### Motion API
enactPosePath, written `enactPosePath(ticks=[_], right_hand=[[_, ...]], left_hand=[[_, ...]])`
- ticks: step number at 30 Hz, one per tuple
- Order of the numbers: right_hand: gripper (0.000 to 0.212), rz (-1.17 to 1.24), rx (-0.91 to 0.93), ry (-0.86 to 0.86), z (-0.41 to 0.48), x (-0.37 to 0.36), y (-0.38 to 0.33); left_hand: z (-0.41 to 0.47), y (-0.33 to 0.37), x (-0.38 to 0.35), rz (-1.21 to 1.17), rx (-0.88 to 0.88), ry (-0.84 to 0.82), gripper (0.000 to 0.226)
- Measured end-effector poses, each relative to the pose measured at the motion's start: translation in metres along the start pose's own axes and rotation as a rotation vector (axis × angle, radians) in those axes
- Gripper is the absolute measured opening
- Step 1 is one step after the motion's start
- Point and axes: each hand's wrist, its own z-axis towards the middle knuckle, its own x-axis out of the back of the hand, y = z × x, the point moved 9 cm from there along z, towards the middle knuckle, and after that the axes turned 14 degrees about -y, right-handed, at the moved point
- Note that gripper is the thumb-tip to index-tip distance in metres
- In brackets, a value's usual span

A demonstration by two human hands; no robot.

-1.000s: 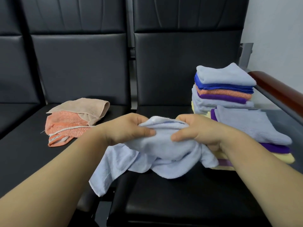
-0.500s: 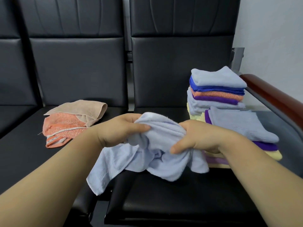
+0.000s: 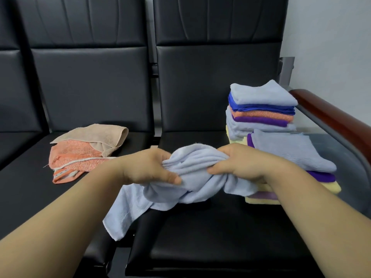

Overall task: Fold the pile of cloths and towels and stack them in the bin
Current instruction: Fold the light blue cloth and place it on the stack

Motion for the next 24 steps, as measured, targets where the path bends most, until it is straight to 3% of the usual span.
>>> enactPosePath(ticks=[2, 5, 9, 12, 14, 17, 18, 21, 23, 24], right_hand=[[0.004, 0.175, 0.093, 0.009, -0.001, -0.002, -0.004], [0.019, 0.337, 0.159, -0.031, 0.001, -0.012, -0.01], [0.036, 0.048, 0.059, -0.087, 0.006, -0.027, -0.01], [0.027, -0.106, -0.14, -0.062, 0.013, -0.029, 0.008], [0.022, -0.166, -0.18, 0.004, 0.017, -0.02, 0.011], [0.022, -0.163, -0.12, 0.14, 0.018, 0.003, 0.007], [0.022, -0.081, -0.074, 0.164, 0.016, 0.007, 0.003], [0.021, 0.259, 0.099, 0.134, 0.011, 0.005, -0.003], [0.008, 0.312, 0.158, 0.053, 0.007, -0.005, -0.012], [0.013, 0.269, 0.144, 0.016, 0.009, -0.011, -0.012]], left_hand=[[0.001, -0.008, 0.003, -0.091, -0.016, -0.009, 0.048], [0.0, -0.004, 0.01, -0.381, -0.16, 0.049, 0.035], [0.001, 0.001, 0.02, -0.625, -0.279, 0.154, 0.041], [0.001, 0.018, 0.012, -0.621, -0.344, 0.088, 0.042], [0.0, 0.018, 0.009, -0.454, -0.302, 0.059, 0.04], [-0.002, 0.008, 0.008, 0.136, -0.049, 0.091, 0.048], [-0.003, 0.004, 0.01, 0.208, -0.002, 0.111, 0.048], [-0.007, 0.0, 0.017, -0.119, -0.1, 0.168, 0.025], [-0.008, 0.0, 0.02, -0.405, -0.202, 0.166, 0.031], [-0.009, 0.0, 0.022, -0.502, -0.238, 0.181, 0.032]])
